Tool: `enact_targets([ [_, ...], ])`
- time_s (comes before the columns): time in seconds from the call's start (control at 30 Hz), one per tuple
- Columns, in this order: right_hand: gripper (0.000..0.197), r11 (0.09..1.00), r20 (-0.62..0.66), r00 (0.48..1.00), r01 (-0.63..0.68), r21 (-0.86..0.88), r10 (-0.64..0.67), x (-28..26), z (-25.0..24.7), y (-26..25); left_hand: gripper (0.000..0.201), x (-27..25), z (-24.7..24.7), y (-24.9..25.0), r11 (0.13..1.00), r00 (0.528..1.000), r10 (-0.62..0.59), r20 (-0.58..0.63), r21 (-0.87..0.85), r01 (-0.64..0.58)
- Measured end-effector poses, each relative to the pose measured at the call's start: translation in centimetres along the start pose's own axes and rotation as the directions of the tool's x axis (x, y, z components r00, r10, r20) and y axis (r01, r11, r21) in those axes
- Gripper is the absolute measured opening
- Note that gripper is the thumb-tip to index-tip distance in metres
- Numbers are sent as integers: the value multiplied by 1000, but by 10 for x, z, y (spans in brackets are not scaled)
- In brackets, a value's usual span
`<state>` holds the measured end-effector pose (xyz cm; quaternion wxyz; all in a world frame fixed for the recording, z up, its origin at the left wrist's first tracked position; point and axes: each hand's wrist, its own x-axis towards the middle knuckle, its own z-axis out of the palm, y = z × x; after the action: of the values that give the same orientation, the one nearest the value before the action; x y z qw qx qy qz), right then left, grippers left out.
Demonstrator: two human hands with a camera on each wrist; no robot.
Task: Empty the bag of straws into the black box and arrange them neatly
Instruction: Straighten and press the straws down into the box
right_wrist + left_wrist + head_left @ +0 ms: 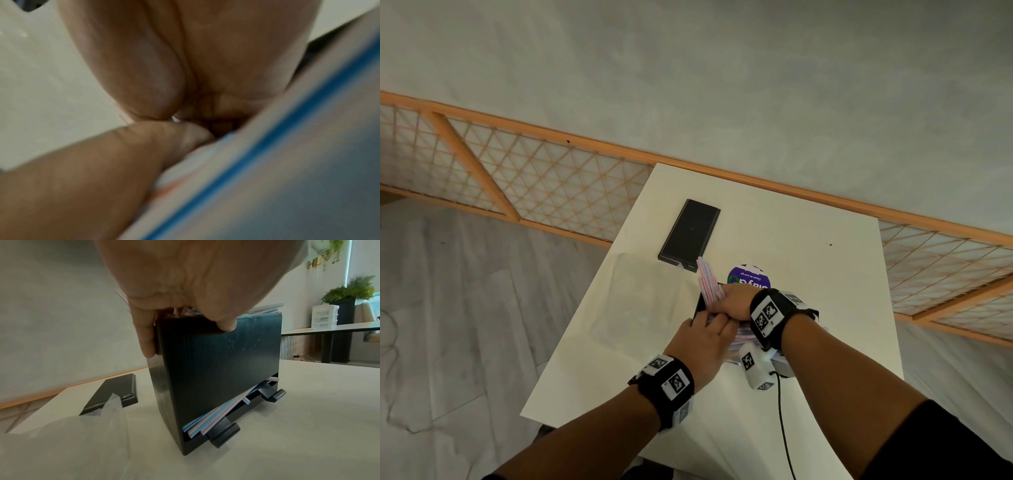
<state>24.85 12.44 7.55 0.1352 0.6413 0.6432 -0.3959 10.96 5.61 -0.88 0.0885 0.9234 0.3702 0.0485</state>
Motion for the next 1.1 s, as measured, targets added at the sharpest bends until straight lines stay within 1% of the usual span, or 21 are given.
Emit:
enact_targets([
  [0.07,26,999,-51,998,43,-17,-44,-6,1,-4,46,-2,-3,1,1000,1000,5,-15,0,-5],
  [0.17,11,993,-162,980,104,-57,-112,-14,0,-1,47,-3,-4,0,1000,1000,-7,-18,-4,7],
  [0.2,11,992,-194,973,119,-46,-126,-17,-2,1,49,-3,-3,-1,1000,1000,-20,-6,-7,19],
  [0.3,27,987,-293,943,156,-32,-158,-29,-15,7,59,-3,0,-3,999,998,-38,51,-2,39],
  [0.33,25,985,-322,931,170,-26,-170,-35,-20,9,61,-3,0,-3,999,998,-36,58,1,36],
  [0.4,15,976,-369,906,220,-11,-208,-45,-31,12,63,-3,0,-3,1000,997,-28,68,6,28],
  [0.5,10,959,-425,869,284,6,-254,-61,-46,15,65,-1,-3,-6,998,992,-60,111,9,60],
  [0.6,8,953,-447,844,294,-75,-296,-80,-62,12,68,3,-11,-8,997,988,-64,139,-38,69],
  [0.67,13,944,-456,828,308,-115,-326,-94,-73,9,66,7,-20,-9,993,985,-53,164,-92,69],
  [0.73,13,937,-455,820,321,-137,-347,-106,-82,5,65,9,-28,-8,990,984,-62,167,-115,82],
  [0.8,11,930,-422,830,302,-207,-364,-114,-86,1,66,10,-30,-8,987,982,-83,171,-119,105],
  [0.87,12,922,-331,879,248,-297,-343,-112,-84,-3,69,11,-30,-7,982,979,-111,173,-135,135],
  [0.93,10,902,-240,928,177,-393,-287,-99,-72,-3,71,10,-27,-7,979,978,-128,162,-137,151],
  [1.0,6,874,-177,956,126,-470,-233,-85,-56,0,70,9,-26,-7,976,980,-141,140,-146,161],
  [1.1,18,852,-123,975,99,-515,-188,-70,-32,4,68,6,-29,-5,959,981,-175,84,-210,189],
])
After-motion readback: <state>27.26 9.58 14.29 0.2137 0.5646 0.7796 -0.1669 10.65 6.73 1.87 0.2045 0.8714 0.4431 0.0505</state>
